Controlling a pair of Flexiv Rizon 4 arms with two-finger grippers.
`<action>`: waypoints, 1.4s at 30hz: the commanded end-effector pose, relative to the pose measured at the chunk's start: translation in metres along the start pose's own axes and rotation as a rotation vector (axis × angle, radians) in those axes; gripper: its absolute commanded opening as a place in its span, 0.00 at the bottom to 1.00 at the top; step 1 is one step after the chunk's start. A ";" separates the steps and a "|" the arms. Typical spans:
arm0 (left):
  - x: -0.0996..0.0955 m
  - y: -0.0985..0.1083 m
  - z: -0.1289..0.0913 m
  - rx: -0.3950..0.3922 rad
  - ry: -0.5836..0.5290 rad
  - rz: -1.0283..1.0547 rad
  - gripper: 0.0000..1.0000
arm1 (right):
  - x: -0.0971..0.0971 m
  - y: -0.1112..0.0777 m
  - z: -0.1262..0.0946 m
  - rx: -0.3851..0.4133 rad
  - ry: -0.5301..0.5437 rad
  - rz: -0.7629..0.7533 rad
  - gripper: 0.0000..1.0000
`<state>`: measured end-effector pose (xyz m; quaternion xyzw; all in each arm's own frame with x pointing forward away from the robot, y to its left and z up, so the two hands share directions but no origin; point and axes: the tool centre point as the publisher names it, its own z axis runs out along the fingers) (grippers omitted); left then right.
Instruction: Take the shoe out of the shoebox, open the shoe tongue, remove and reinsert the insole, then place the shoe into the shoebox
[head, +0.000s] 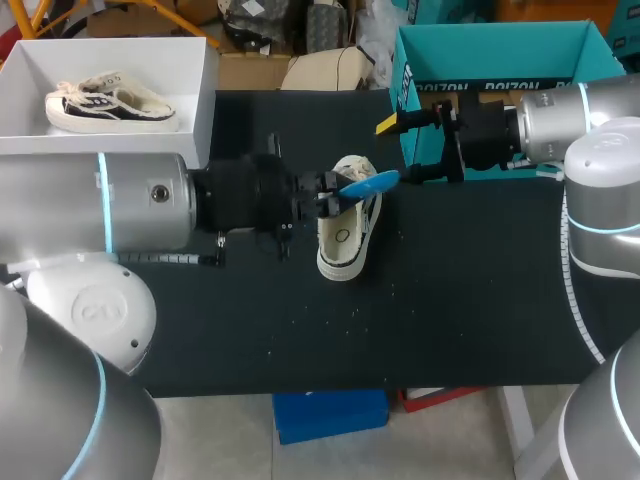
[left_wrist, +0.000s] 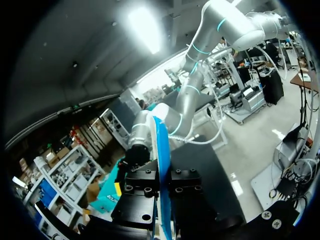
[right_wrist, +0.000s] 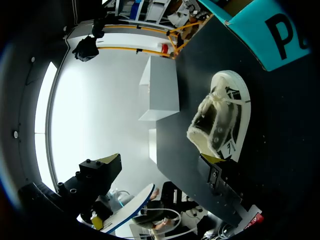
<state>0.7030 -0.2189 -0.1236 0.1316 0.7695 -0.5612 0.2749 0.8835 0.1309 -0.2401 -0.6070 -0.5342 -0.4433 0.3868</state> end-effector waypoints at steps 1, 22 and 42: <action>0.003 0.004 -0.006 0.416 -0.005 0.004 0.00 | 0.000 0.000 0.002 -0.003 0.001 -0.001 1.00; 0.033 0.054 -0.023 0.605 0.090 0.460 0.00 | 0.000 0.000 0.002 -0.003 0.001 -0.001 1.00; 0.040 0.056 -0.016 0.664 0.090 0.608 0.00 | 0.000 0.000 0.002 -0.003 0.001 -0.001 1.00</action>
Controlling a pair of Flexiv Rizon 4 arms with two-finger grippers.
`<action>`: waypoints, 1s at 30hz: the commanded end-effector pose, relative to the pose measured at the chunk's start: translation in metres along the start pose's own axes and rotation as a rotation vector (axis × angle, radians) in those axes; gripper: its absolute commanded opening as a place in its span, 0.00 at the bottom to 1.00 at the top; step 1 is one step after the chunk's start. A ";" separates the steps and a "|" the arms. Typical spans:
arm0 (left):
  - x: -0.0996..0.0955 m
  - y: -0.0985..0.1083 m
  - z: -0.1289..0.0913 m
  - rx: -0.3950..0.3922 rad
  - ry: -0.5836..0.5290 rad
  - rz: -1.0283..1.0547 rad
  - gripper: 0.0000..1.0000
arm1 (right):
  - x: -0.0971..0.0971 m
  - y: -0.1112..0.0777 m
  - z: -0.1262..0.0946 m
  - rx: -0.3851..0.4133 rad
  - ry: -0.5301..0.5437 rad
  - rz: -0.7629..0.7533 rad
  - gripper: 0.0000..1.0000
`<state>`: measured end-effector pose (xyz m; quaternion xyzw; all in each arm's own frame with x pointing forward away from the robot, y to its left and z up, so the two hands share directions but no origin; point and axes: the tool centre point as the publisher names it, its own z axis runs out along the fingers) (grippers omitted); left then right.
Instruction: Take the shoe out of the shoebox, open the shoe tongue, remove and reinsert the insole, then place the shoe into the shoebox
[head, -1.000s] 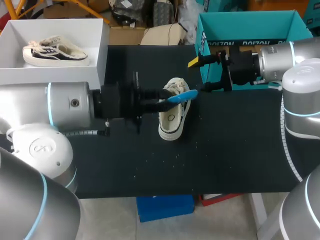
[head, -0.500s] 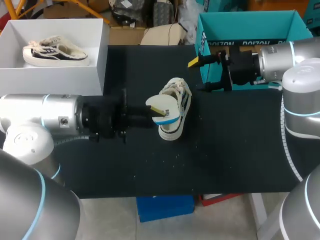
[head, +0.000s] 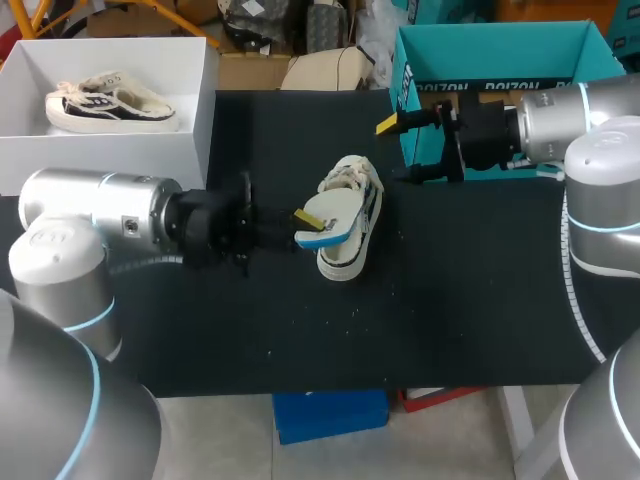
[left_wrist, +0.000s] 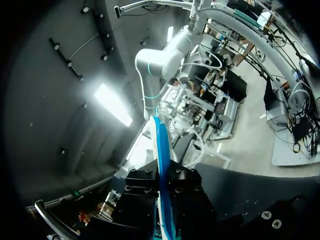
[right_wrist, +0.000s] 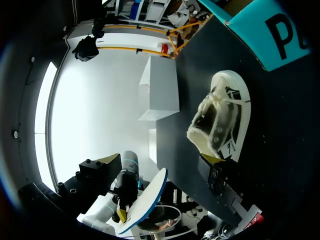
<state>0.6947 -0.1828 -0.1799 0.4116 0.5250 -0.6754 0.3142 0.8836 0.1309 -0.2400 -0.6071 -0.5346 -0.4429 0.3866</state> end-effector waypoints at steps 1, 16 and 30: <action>0.010 0.006 0.007 0.086 0.015 0.133 0.00 | -0.001 0.000 0.002 -0.003 0.001 0.000 1.00; 0.017 0.071 -0.015 -0.075 0.212 0.334 0.00 | -0.001 0.000 0.002 -0.003 0.001 0.000 1.00; 0.016 0.121 -0.023 -0.113 0.155 0.471 0.00 | -0.001 0.000 0.002 -0.003 0.001 0.000 1.00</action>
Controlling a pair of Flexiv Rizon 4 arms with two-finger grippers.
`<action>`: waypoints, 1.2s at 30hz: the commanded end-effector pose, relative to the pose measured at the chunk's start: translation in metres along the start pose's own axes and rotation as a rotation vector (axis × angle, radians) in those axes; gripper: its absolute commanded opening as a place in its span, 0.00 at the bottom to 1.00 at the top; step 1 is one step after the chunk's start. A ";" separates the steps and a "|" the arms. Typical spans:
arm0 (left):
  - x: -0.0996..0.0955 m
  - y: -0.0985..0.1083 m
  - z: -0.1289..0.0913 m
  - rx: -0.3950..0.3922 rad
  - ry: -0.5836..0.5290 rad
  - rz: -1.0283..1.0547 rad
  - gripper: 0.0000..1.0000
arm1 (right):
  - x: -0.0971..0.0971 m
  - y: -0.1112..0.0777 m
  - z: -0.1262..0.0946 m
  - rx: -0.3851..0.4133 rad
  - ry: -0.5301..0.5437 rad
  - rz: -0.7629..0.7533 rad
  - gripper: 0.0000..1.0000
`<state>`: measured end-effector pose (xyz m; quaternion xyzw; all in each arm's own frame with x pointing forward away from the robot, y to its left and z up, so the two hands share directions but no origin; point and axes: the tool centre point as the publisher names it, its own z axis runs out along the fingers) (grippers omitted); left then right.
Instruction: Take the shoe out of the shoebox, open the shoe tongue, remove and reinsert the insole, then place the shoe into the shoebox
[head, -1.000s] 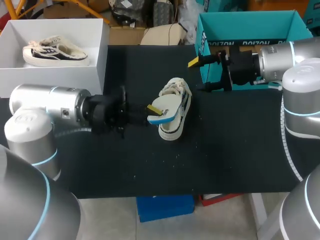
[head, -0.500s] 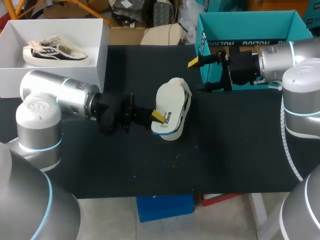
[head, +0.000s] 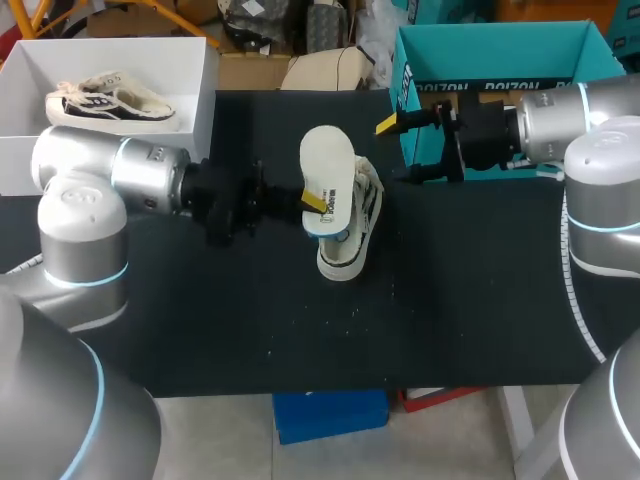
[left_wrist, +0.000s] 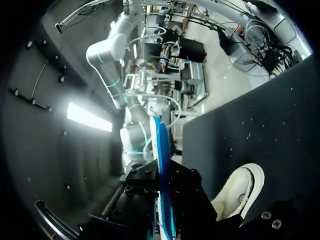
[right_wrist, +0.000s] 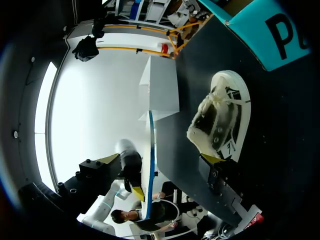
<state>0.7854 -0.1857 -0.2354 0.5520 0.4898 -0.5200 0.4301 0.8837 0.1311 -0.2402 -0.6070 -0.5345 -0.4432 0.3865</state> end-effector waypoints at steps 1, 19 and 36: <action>0.017 0.015 0.004 0.000 -0.040 0.046 0.00 | 0.000 0.000 0.002 -0.003 0.001 0.000 1.00; 0.041 0.029 0.008 -0.039 -0.015 0.185 0.00 | 0.000 0.000 0.002 -0.003 0.001 0.000 1.00; 0.045 0.027 0.010 -0.043 -0.037 0.173 0.00 | 0.000 -0.004 0.022 0.098 0.070 -0.050 1.00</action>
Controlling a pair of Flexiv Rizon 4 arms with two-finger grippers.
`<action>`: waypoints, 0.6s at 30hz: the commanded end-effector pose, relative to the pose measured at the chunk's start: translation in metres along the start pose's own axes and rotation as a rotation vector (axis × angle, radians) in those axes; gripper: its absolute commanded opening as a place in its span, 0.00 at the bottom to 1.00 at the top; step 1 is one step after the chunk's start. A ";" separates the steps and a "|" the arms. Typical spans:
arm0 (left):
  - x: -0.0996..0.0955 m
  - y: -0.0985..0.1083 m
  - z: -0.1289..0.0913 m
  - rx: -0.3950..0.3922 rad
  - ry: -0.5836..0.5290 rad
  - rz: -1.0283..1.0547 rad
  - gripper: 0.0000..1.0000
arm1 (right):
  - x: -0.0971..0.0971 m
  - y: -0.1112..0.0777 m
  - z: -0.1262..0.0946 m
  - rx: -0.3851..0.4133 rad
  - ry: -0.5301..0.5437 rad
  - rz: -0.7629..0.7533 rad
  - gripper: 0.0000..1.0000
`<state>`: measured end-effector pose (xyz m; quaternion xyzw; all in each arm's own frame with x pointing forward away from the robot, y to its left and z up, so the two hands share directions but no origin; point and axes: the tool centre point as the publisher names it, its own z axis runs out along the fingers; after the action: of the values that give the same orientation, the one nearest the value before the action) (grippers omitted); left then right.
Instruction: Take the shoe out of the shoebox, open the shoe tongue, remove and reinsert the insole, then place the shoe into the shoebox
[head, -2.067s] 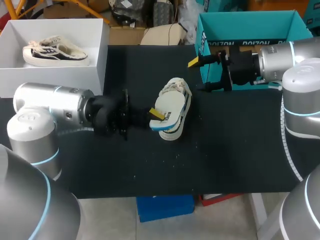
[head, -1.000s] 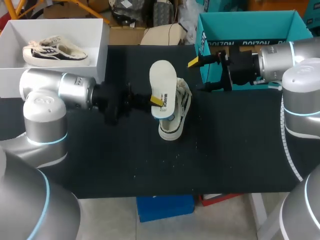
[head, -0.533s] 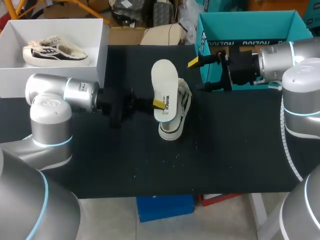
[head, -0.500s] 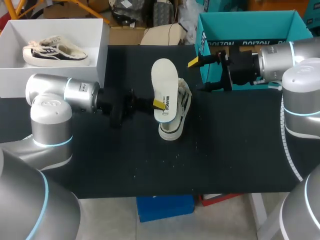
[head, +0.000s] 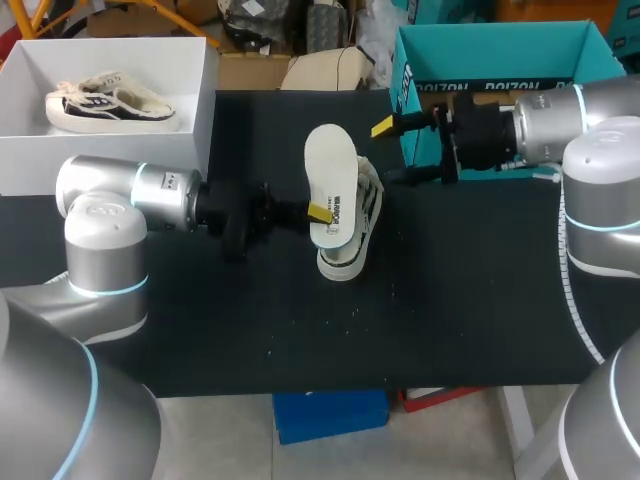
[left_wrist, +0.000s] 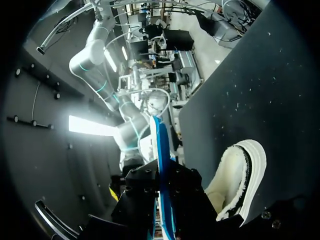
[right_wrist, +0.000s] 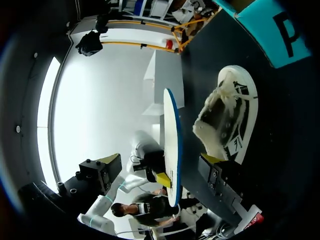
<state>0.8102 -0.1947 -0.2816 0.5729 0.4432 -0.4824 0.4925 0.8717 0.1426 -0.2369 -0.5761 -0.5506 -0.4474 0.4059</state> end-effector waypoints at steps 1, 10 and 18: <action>0.000 -0.001 0.001 -0.004 0.001 0.003 0.00 | -0.007 0.008 0.016 0.053 0.037 -0.022 1.00; 0.000 -0.001 0.001 -0.004 0.001 0.003 0.00 | -0.013 -0.012 0.042 0.082 0.008 -0.046 0.81; 0.000 -0.001 0.001 -0.004 0.001 0.003 0.00 | -0.024 -0.027 0.066 0.074 0.006 -0.041 0.62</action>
<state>0.8108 -0.1943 -0.2816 0.5731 0.4422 -0.4832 0.4926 0.8524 0.1916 -0.2712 -0.5457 -0.5825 -0.4296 0.4223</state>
